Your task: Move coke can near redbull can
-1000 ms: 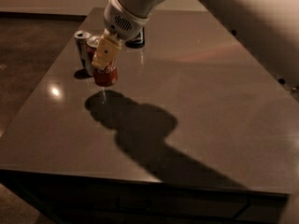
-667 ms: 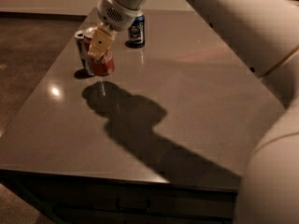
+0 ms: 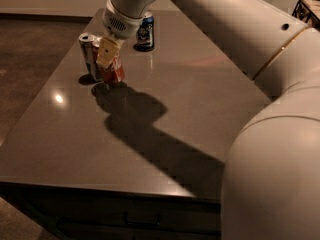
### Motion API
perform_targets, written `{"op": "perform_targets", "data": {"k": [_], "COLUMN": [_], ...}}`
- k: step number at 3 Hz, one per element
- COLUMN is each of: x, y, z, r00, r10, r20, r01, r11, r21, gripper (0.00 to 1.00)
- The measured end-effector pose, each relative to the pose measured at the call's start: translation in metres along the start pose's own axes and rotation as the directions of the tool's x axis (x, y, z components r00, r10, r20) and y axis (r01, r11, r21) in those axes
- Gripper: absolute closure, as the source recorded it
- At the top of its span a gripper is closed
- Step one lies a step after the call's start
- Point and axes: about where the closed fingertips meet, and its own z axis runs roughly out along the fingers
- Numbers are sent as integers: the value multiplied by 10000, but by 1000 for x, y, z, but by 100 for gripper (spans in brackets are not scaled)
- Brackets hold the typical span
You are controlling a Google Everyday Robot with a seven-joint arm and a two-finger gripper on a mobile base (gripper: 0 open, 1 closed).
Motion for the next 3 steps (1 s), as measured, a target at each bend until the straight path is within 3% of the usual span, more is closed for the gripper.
{"op": "perform_targets", "data": {"k": [1,2,3], "x": [12,26,27], "y": [-3,-1,-1], "z": [15,21,22], "r00": [9997,9998,9998], "r10": [164,170,163], "r20": [-165,126,150], "r01": [-165,-166,-158], "r11": [9998,9994,9993], "r21": [-85,-315,-345], "gripper": [37,13,0]}}
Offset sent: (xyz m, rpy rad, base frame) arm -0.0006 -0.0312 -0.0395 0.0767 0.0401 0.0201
